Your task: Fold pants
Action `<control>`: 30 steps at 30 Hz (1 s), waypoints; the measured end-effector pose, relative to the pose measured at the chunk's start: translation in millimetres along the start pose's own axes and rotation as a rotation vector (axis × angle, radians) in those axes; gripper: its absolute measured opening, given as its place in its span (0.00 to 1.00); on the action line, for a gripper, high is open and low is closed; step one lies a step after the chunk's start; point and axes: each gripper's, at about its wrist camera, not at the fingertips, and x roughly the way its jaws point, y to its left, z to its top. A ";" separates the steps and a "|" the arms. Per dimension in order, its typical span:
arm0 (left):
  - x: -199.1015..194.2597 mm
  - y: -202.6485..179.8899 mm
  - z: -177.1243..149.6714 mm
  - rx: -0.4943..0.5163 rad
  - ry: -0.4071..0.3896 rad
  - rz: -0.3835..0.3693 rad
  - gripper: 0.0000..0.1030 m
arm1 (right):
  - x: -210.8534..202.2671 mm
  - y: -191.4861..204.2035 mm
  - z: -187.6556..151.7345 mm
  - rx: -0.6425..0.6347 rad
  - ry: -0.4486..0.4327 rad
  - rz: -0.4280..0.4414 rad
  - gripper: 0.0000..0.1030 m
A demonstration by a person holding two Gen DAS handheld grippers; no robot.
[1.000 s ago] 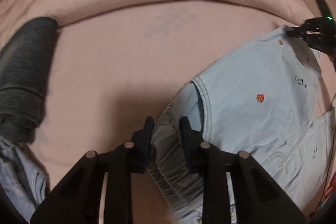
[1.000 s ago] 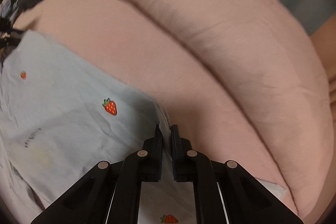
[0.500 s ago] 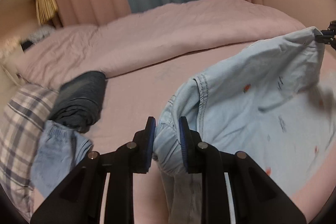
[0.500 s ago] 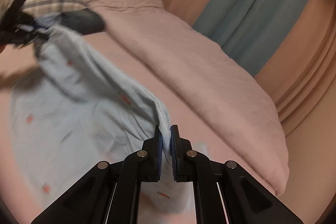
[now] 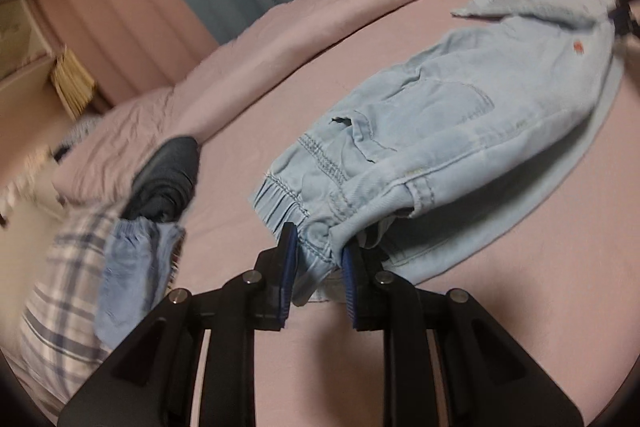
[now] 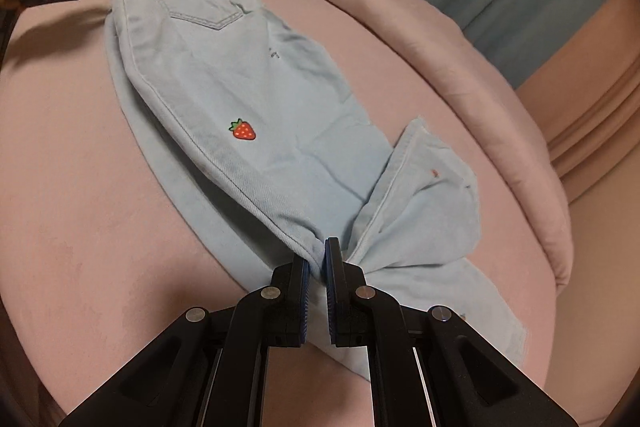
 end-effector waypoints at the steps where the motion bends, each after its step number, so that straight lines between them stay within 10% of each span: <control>1: 1.7 -3.7 -3.0 0.023 0.004 0.004 0.20 | 0.4 2.7 -2.0 -0.002 0.004 -0.005 0.06; 9: 28.4 -38.0 -38.6 0.322 0.013 0.149 0.35 | 17.3 31.3 -19.3 -0.007 0.076 -0.021 0.09; 12: 11.7 -16.8 -48.3 0.287 0.019 0.158 0.76 | -4.3 20.7 -20.4 0.046 0.074 0.042 0.22; 16: -5.5 29.8 -61.3 0.116 0.090 0.164 0.81 | -36.9 -16.1 -33.6 0.234 0.044 0.111 0.41; 22: -13.5 63.6 -8.4 -0.316 0.054 -0.117 0.79 | -10.4 -87.3 12.3 0.535 0.060 0.070 0.43; 30: 14.7 -12.5 75.8 -0.379 0.019 -0.380 0.94 | 115.9 -124.5 88.1 0.671 0.263 0.007 0.44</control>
